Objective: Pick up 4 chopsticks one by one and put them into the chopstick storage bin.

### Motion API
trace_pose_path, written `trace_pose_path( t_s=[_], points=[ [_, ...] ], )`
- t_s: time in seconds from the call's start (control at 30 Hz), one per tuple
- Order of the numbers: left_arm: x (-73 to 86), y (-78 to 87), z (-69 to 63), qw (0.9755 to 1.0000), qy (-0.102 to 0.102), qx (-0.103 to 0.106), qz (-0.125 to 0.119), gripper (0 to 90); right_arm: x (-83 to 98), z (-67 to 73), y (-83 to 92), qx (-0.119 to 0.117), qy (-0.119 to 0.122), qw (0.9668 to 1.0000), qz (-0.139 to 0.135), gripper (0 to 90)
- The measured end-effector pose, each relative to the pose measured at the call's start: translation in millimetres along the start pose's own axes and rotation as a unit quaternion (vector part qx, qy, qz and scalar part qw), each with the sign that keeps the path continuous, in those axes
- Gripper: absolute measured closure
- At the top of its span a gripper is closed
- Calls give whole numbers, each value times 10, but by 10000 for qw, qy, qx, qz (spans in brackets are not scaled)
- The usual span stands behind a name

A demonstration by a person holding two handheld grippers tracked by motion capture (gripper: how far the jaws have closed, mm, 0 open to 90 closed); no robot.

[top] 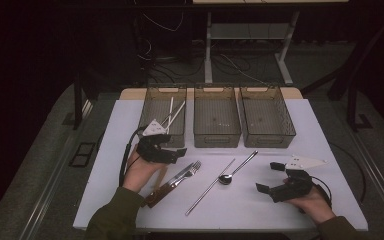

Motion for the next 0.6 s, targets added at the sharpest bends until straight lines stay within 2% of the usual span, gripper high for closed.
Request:
trace_pose_path(
  t_s=[0.2,0.6],
  points=[
    [39,60,-184,9999,-96,124,-43,180,19,27,2,118,53,9999,39,7],
    [217,140,-531,9990,-185,409,-14,218,16,25,26,142,20,9999,-10,7]
  ],
)
Point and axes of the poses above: each handheld gripper's, and its own axes: y roughly backward along the jaws, x roughly out of its underside, z roughly to its left, the point moved 2 cm from there along -y, roughly forward along the jaws, and after that the axes turned 13 degrees about -z, right-handed, at the moved point
